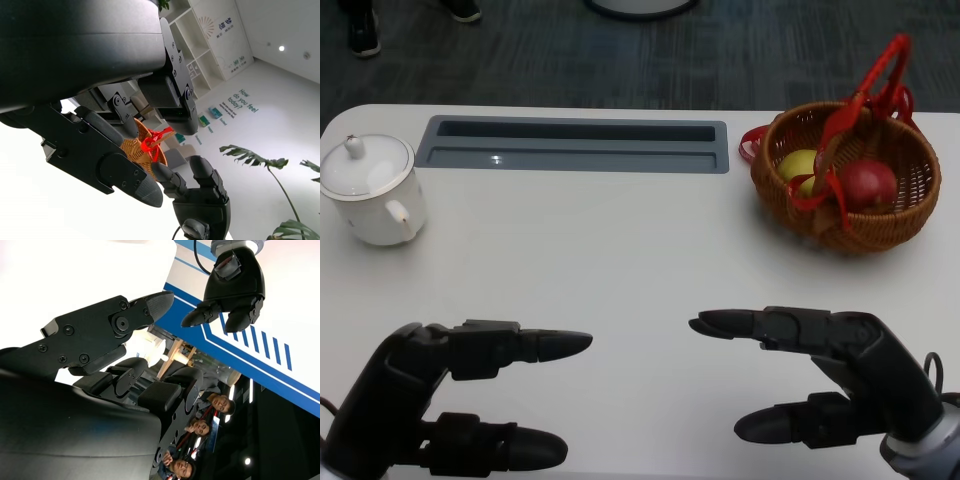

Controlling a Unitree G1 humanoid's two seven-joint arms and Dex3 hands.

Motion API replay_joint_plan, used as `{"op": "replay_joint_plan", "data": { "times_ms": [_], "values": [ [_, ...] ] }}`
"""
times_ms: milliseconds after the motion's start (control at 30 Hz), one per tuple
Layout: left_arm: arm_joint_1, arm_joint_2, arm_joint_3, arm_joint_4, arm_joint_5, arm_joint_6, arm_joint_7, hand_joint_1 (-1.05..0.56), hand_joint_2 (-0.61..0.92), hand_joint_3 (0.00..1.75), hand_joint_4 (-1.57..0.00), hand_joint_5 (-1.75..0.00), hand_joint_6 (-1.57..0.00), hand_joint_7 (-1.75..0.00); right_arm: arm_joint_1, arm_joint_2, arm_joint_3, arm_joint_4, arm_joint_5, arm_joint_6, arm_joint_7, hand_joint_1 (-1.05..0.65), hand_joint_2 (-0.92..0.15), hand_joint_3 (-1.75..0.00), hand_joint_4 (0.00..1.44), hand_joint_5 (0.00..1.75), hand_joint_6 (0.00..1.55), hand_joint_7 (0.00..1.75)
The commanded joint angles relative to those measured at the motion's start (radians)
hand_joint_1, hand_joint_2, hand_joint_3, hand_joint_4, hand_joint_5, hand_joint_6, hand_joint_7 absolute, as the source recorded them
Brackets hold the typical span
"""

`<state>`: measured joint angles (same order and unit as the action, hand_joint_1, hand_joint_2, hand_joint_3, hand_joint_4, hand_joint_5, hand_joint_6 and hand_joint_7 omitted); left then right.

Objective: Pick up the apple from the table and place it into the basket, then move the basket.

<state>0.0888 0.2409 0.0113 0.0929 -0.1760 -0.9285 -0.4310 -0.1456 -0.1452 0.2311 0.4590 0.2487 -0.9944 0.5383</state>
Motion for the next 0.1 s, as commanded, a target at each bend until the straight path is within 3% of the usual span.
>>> {"op": "replay_joint_plan", "data": {
  "times_ms": [33, 100],
  "values": [
    [-0.011, 0.016, 0.009, -0.003, -0.006, -0.002, 0.003, -0.47, 0.69, 0.0, -0.97, -0.01, -0.9, -0.01, -0.014, 0.003, -0.03, 0.018, -0.006, -0.02, 0.009, -0.37, -0.78, 0.0, 0.73, 0.01, 0.7, 0.01],
    [-0.013, 0.016, 0.009, -0.001, -0.008, -0.003, 0.002, -0.46, 0.69, 0.0, -0.97, -0.01, -0.9, -0.01, -0.017, 0.004, -0.037, 0.021, -0.012, -0.022, 0.012, -0.38, -0.78, 0.0, 0.73, 0.01, 0.7, 0.01]
  ]
}}
